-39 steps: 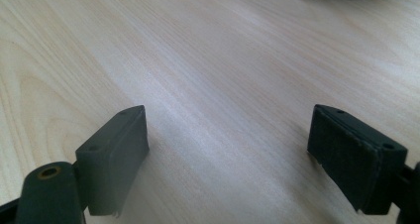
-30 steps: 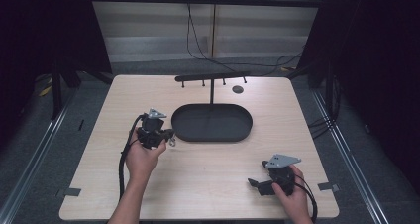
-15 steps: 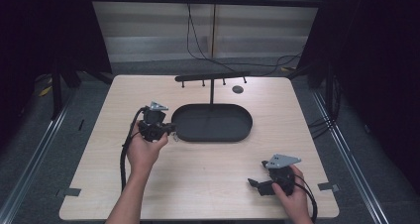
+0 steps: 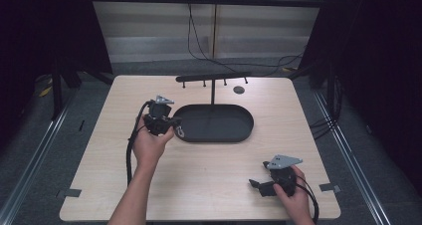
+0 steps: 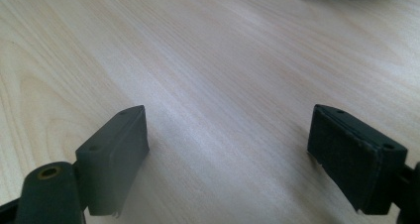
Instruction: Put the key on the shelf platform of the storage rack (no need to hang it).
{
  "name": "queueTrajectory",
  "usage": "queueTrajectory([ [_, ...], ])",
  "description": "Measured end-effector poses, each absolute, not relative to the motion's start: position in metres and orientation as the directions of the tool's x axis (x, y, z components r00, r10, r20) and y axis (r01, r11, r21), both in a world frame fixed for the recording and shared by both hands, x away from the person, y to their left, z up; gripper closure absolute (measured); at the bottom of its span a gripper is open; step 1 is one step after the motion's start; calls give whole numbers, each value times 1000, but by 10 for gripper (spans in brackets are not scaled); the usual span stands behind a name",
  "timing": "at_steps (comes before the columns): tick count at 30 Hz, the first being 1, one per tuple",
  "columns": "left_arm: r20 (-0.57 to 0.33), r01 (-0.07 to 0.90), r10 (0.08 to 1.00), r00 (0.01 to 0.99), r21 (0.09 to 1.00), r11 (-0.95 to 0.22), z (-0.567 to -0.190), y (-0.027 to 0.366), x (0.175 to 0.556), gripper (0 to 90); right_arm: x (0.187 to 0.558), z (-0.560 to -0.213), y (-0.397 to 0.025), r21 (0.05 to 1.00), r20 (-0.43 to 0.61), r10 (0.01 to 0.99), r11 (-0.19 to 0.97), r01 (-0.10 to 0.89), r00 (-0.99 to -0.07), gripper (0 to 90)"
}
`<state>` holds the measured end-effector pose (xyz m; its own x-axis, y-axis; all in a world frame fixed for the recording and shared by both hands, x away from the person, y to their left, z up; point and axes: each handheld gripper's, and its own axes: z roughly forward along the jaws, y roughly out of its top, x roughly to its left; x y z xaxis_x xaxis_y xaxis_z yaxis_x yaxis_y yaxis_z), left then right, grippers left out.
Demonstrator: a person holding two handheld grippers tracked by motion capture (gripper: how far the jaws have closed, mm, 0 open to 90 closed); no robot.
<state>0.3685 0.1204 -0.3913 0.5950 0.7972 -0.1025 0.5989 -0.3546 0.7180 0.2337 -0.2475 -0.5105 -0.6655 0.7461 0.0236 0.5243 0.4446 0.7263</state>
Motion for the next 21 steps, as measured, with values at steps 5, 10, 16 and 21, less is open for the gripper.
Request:
queueTrajectory([
  [5, -109, 596, 799, 591, 727, -341, -389, 117, 371, 894, 234, -510, -248, 726, 24, 746, 445, 524, -665, 154],
  [10, -109, 597, 804, 585, 728, -336, -388, 117, 374, 894, 234, -510, -248, 726, 23, 746, 445, 524, -665, 154],
  [16, -106, 590, 807, 581, 738, -327, -382, 118, 376, 894, 234, -510, -248, 726, 24, 746, 445, 524, -665, 154],
  [21, -110, 589, 814, 570, 746, -312, -380, 116, 378, 894, 234, -510, -248, 726, 24, 746, 445, 524, -666, 154],
])
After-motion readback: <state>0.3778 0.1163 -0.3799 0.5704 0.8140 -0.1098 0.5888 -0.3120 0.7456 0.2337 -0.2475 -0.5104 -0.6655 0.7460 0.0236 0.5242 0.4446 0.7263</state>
